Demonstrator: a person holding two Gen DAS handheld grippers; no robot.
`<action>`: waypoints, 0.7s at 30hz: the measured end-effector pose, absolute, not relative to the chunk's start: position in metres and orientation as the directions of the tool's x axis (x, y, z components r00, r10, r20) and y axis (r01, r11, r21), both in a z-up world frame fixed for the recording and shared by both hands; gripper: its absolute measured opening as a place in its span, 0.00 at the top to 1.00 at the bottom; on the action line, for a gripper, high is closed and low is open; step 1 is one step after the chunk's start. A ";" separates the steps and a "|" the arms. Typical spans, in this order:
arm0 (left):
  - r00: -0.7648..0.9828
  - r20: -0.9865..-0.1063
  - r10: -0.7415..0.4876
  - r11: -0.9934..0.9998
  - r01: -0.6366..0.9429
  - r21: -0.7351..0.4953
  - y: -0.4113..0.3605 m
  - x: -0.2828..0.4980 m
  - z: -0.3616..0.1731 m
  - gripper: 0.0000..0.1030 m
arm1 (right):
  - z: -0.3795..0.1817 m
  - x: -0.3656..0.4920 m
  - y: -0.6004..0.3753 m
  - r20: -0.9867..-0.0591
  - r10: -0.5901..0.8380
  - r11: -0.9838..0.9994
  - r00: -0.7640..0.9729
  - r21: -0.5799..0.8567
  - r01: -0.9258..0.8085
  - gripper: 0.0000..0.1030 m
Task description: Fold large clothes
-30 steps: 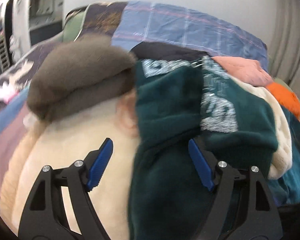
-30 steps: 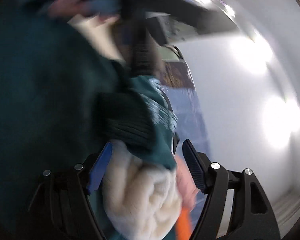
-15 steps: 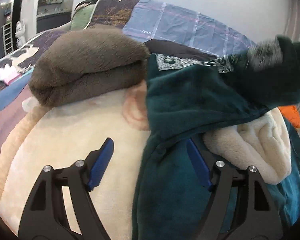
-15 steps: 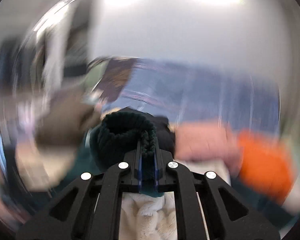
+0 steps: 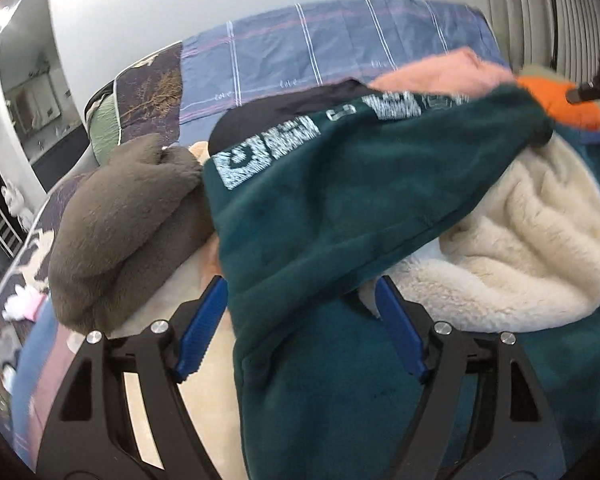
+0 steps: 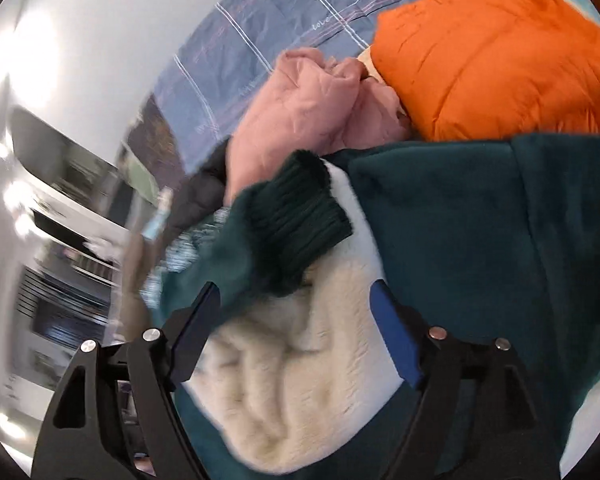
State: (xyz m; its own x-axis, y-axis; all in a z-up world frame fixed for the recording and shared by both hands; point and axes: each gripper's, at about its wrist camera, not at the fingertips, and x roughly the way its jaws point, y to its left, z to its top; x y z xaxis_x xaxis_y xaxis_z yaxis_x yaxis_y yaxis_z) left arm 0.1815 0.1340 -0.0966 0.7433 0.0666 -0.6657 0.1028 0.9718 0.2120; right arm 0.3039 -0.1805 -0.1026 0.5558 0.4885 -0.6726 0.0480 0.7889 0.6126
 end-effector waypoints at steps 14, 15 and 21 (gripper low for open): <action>0.716 -0.652 0.249 0.912 0.054 0.407 0.127 0.205 -0.113 0.86 | -0.069 0.322 -0.151 -0.640 0.245 0.932 0.728 0.363 0.005 0.92; 0.723 -0.643 0.251 0.917 0.035 0.397 0.132 0.204 -0.110 0.87 | -0.056 0.313 -0.153 -0.598 0.299 0.907 0.743 0.420 -0.026 0.92; 0.775 -0.551 0.309 0.924 -0.109 0.366 0.178 0.176 -0.084 0.89 | -0.008 0.266 -0.159 -0.454 0.481 0.809 0.750 0.559 -0.181 1.00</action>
State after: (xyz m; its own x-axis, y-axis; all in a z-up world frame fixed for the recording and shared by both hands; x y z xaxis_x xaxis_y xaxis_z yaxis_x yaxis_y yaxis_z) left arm 0.1762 0.1783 -0.0838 0.7754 0.3094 -0.5505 -0.1090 0.9243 0.3658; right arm 0.2659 -0.1587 -0.0077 0.7503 0.4810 -0.4535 -0.1813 0.8094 0.5586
